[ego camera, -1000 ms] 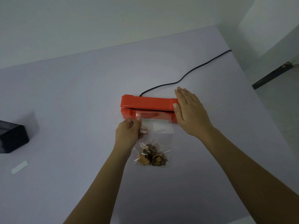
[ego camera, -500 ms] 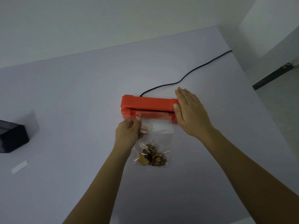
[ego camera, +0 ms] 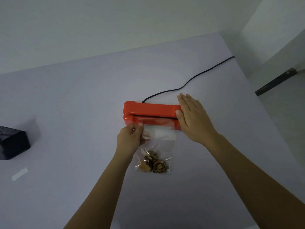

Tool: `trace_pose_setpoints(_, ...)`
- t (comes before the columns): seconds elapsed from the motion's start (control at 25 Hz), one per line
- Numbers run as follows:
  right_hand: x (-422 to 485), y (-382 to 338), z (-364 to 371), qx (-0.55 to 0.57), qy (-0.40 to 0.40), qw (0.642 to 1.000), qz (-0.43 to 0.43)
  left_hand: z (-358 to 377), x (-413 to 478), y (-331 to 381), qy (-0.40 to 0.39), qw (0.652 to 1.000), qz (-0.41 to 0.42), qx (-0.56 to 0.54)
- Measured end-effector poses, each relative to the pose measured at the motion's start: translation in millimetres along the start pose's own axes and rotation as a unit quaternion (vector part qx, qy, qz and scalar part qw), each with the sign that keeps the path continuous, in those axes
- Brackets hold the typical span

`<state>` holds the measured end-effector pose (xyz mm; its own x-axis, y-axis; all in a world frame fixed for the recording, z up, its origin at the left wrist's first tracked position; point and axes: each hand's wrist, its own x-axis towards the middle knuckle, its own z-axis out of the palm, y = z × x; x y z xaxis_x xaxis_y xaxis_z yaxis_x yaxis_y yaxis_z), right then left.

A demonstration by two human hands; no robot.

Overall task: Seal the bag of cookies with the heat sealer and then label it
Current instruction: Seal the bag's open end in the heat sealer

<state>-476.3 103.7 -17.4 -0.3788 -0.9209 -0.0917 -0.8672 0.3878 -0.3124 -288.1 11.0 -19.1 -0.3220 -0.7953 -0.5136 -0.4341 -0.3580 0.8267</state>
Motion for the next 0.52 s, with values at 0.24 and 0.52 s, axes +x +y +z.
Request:
trace_pose_setpoints(0.24, -6, 2, -19, 0.105, -0.045, 0.993, -0.019, -2, -6, 3, -0.011, 1.0, 0.0, -0.005)
trace_pose_setpoints(0.52, -2, -1, -69, 0.272, 0.053, 0.96, -0.036, 1, -1, -5, -0.004, 1.0, -0.013, -0.023)
